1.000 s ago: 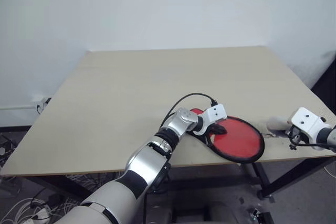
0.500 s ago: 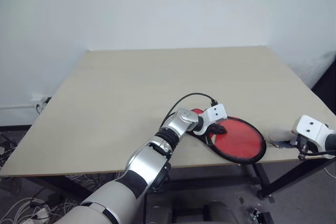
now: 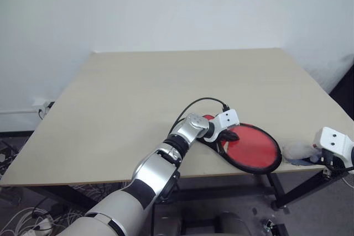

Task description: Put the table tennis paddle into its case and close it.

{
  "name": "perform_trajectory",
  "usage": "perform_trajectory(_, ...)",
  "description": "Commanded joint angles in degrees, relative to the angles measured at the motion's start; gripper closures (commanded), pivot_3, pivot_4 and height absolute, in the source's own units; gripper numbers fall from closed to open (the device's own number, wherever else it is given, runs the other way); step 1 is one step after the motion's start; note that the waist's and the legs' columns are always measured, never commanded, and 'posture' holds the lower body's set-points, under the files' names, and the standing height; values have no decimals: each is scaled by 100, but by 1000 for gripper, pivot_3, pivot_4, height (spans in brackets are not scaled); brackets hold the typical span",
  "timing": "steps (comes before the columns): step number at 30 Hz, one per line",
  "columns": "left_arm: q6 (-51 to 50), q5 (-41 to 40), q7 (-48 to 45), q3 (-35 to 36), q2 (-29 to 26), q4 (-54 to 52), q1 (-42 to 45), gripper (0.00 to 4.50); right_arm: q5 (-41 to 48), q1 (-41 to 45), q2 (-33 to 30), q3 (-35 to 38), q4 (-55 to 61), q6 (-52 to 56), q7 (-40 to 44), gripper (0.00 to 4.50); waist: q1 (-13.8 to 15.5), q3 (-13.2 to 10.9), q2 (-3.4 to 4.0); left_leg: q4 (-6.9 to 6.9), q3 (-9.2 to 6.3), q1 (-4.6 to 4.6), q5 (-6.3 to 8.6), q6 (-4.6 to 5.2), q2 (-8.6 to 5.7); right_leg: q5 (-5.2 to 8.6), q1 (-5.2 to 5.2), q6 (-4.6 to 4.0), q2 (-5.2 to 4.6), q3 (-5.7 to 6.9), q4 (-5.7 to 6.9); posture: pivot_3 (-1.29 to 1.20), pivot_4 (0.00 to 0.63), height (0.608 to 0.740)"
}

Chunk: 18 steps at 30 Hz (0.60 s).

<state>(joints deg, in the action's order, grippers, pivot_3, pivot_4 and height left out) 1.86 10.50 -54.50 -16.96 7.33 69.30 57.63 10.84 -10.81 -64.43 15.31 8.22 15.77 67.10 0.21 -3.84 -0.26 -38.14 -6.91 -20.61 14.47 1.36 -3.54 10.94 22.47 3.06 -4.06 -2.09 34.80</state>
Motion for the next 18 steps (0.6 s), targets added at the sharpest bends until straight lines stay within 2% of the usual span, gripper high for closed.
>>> perform_trajectory(1, -213, 332, 117, -230, -34, 337, -126, 4500, 237, -61, -160, 334, 169, 4, 308, 4096, 0, 0, 0, 0, 0, 0, 0, 0, 0, 0, 0, 0, 0, 0, 0, 0, 0, 740)
perform_trajectory(18, -212, 337, 146, -231, 15, 350, -75, 4500, 748, -275, -152, 242, 937, 372, 828, 4096, 0, 0, -1, 0, 4, -2, 1, -1, 5, 1, -1, 0, 0, 1, -2, 0, 0, 740)
